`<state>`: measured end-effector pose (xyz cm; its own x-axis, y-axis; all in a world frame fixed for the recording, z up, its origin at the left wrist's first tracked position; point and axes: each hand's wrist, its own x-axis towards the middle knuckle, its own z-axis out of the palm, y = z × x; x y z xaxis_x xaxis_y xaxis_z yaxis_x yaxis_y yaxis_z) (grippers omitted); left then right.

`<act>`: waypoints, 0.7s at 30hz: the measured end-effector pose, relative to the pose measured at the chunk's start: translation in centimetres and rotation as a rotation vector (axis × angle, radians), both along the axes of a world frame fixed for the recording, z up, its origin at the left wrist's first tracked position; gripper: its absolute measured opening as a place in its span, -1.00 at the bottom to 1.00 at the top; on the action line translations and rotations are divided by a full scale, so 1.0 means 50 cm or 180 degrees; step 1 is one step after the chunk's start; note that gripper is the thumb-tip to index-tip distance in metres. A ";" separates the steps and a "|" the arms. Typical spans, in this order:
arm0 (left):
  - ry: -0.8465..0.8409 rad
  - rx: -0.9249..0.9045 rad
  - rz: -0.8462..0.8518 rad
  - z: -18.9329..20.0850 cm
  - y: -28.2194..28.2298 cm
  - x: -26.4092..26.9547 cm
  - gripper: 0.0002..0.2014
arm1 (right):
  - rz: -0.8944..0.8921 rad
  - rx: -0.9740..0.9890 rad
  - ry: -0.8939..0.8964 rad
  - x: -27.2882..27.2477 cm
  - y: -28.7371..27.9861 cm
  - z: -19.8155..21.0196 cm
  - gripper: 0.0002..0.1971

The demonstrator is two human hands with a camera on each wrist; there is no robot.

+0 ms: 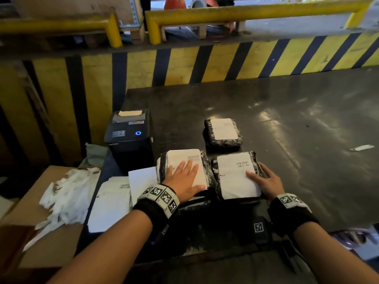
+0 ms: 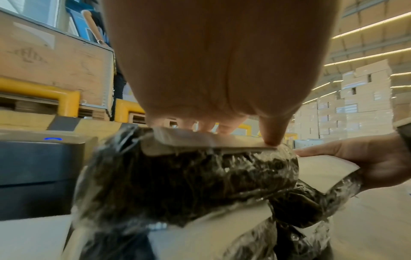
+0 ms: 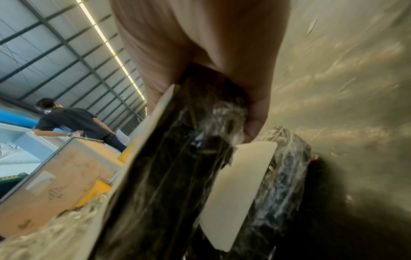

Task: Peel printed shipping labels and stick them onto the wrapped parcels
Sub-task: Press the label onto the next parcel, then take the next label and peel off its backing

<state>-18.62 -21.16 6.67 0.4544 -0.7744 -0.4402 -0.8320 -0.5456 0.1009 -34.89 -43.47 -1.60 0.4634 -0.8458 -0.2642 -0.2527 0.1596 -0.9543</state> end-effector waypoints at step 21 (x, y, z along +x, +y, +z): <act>0.0125 -0.1083 0.0619 0.005 0.082 -0.036 -0.45 | 0.1162 -0.1791 0.1399 0.031 0.013 0.131 -0.40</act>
